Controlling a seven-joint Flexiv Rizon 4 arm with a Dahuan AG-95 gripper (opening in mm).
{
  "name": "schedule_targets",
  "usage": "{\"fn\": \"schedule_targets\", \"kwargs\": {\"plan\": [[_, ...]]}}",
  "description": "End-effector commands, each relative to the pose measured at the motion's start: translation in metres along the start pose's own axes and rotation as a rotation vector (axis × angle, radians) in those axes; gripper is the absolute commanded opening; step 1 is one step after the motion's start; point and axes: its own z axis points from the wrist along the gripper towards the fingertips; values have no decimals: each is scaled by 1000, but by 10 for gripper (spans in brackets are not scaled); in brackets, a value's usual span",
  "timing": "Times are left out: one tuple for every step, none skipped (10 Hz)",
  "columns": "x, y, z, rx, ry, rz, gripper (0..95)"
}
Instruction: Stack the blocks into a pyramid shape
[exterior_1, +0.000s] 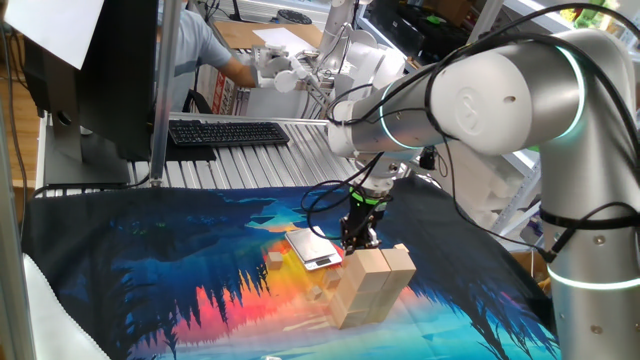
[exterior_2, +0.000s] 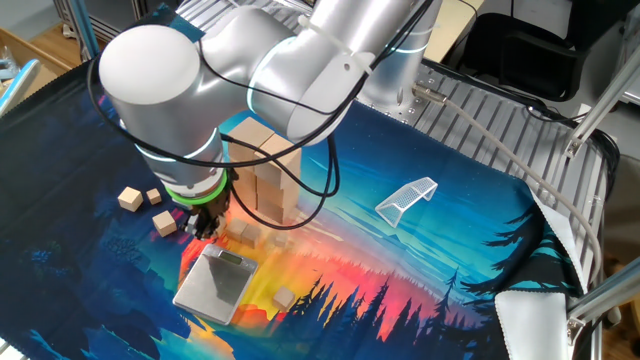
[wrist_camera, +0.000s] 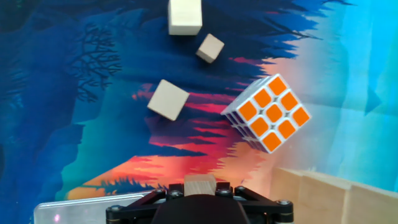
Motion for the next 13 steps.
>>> {"fn": "schedule_targets", "kwargs": {"plan": [[1, -1, 0, -7, 5, -24, 0], [1, -1, 0, -12, 24, -22, 0], [1, -1, 0, -14, 31, 1, 0], [1, -1, 0, -12, 27, 7, 0], [1, -1, 0, -10, 28, 19, 0], [1, -1, 0, -8, 31, 35, 0], [1, -1, 0, -8, 31, 60, 0], [1, -1, 0, -10, 31, 89, 0], [1, -1, 0, -11, 22, 105, 0], [1, -1, 0, -15, -2, 101, 0], [1, -1, 0, -14, -2, 104, 0], [1, -2, 1, -14, -2, 104, 0], [0, -4, 3, -14, -3, 97, 0]]}}
